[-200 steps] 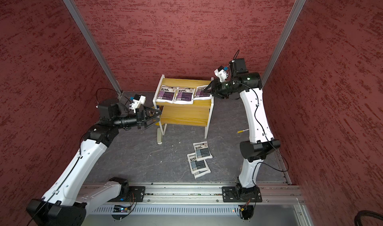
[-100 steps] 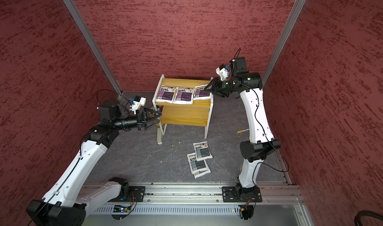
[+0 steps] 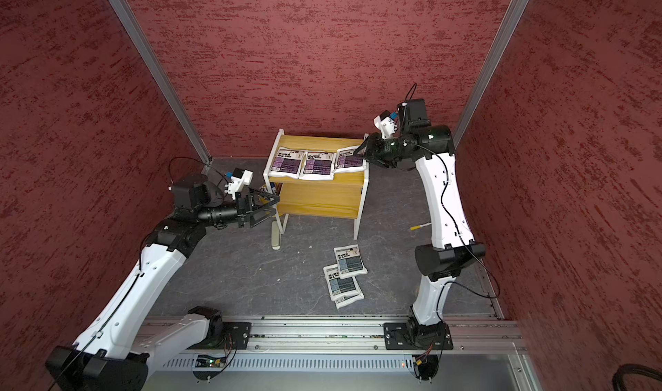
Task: Place the bagged coffee beans on the shelf by color
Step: Place the bagged coffee beans on the shelf.
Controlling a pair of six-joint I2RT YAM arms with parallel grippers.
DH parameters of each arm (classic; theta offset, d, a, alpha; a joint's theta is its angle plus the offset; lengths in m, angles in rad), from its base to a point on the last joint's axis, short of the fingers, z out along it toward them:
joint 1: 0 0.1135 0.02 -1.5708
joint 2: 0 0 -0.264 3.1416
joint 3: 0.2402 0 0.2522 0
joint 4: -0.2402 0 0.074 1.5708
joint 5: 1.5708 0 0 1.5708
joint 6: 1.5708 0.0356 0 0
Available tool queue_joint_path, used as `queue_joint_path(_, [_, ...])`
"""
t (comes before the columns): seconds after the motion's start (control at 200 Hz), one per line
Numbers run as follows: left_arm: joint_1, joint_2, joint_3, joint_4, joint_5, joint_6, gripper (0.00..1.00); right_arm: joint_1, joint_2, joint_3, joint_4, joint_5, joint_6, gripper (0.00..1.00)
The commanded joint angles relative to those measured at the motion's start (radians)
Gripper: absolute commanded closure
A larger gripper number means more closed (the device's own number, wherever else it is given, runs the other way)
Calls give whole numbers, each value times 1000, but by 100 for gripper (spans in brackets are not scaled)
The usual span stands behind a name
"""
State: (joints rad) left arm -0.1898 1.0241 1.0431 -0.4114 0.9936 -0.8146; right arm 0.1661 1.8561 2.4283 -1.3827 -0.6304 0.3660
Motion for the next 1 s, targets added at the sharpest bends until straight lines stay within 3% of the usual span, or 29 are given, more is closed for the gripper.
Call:
queue_joint_path(0.0, [7,-27,-17,4,2,6,0,-5,-47,31,-20,24,-24,58])
queue_joint_path(0.781, [6,-28,-45,23,7,2,0,32,-15,38,16,23,15,59])
queue_joint_path(0.992, [5,-32,-52,24,5,5,0,32,-18,70,-59,103,-30,58])
